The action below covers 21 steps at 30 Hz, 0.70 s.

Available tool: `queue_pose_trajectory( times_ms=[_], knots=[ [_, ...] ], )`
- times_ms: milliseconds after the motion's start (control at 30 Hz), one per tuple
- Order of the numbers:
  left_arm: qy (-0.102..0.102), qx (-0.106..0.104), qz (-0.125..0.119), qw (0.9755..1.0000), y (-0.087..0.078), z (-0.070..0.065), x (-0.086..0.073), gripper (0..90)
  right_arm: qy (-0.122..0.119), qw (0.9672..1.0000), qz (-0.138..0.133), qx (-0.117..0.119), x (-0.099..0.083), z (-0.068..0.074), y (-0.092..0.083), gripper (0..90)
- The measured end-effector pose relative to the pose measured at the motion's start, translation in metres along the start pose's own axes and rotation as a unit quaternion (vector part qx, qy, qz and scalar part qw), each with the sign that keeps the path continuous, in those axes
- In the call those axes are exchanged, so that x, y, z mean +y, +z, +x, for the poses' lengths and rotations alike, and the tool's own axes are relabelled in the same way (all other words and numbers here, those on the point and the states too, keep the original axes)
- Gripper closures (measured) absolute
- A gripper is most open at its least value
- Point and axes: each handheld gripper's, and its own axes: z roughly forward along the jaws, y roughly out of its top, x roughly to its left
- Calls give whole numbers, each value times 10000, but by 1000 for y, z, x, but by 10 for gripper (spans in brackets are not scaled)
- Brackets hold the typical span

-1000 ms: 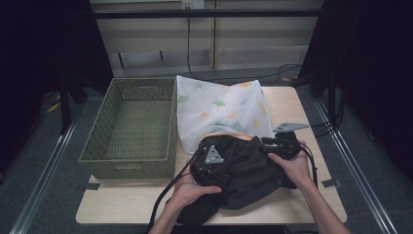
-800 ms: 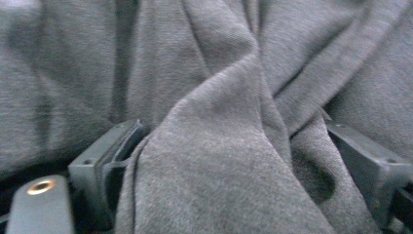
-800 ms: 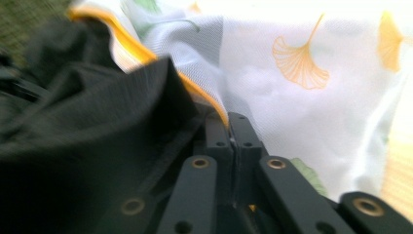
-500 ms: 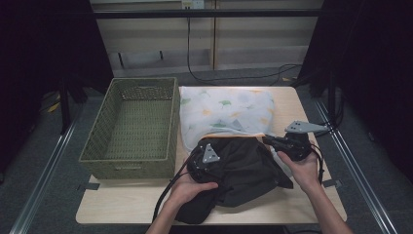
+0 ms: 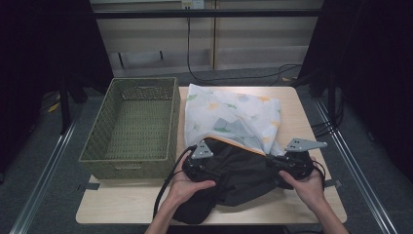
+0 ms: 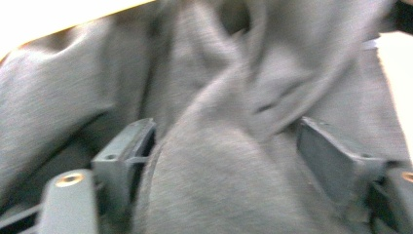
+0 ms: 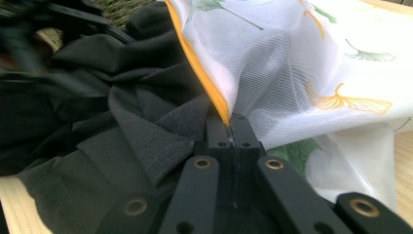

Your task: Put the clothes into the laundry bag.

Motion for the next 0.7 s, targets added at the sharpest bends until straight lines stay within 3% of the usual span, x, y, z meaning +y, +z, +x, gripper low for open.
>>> queue_pose_trajectory(
  times_ms=[100, 200, 267, 300, 333, 400, 467, 567, 600, 667, 700],
  knots=[
    [89, -43, -67, 9999, -4, -7, 3, 145, 19, 10000, -5, 11, 0, 1, 1, 900],
    [205, -173, 57, 9996, -4, -16, 5, 54, -3, 10000, -1, -2, 1, 2, 3, 900],
    [282, -335, 327, 9985, 7, -20, 3, 1, 17, 10000, 3, 12, 1, 2, 4, 900],
    [282, -335, 327, 9985, 7, -20, 3, 0, 17, 10000, 3, 12, 1, 2, 4, 900],
    [316, -278, 405, 9983, 12, -22, 0, 0, 21, 10000, 4, 29, 1, 2, 4, 900],
    [577, -172, 705, 9957, 23, -27, -6, 0, 8, 10000, 15, 46, 2, 2, 6, 900],
    [657, -136, 765, 9948, 34, -27, -13, 0, -17, 10000, 27, 52, 2, 2, 8, 900],
    [739, -138, 821, 9938, 38, -28, -16, 0, -3, 10000, 67, 64, 2, 3, 10, 900],
    [911, -89, 907, 9917, 41, -30, -19, 0, -19, 9999, 73, 81, 3, 3, 12, 900],
    [981, -76, 974, 9904, 42, -30, -20, 0, -18, 9999, 75, 76, 3, 3, 13, 900],
    [1005, 75, 1095, 9889, 43, -31, -20, 0, -10, 9999, 77, 85, 4, 3, 13, 900]
  ],
)
